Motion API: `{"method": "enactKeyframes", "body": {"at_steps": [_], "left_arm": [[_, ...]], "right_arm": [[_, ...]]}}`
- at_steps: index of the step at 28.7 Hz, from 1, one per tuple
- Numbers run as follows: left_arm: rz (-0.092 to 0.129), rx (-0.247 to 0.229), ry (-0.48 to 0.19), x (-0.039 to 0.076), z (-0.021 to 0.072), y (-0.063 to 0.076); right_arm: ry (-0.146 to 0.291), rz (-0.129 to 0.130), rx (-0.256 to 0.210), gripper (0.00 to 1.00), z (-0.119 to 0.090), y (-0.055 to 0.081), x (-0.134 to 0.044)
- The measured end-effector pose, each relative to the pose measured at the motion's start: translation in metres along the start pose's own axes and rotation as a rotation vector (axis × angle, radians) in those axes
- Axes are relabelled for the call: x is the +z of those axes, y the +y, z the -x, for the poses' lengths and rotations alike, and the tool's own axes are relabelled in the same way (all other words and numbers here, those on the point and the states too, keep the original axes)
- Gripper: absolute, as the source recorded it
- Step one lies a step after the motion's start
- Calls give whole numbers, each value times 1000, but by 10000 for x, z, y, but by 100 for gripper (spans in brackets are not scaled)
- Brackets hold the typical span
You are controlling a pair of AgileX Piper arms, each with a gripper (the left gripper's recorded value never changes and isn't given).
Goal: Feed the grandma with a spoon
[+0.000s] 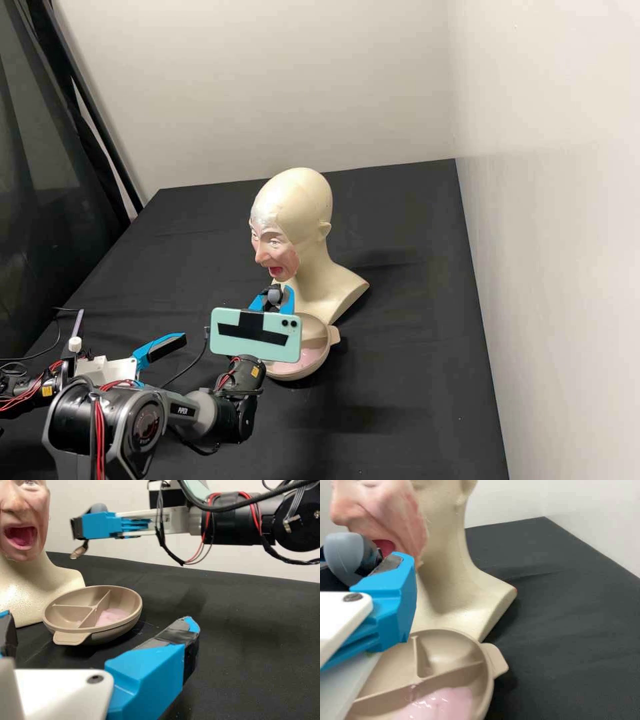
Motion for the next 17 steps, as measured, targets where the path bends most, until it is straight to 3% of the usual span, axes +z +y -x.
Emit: {"method": "enactKeyframes", "body": {"at_steps": [4, 8, 11, 17], "left_arm": [[0, 0, 0, 0, 0, 0], [1, 1, 4, -12, 0, 3], [1, 1, 4, -12, 0, 3], [1, 1, 4, -12, 0, 3]], "right_arm": [[20, -6, 1, 0, -69, -19, -69], [8, -10, 7, 0, -112, -9, -89], [6, 7, 11, 0, -141, 5, -110], [18, 0, 33, 0, -193, 49, -158]]}}
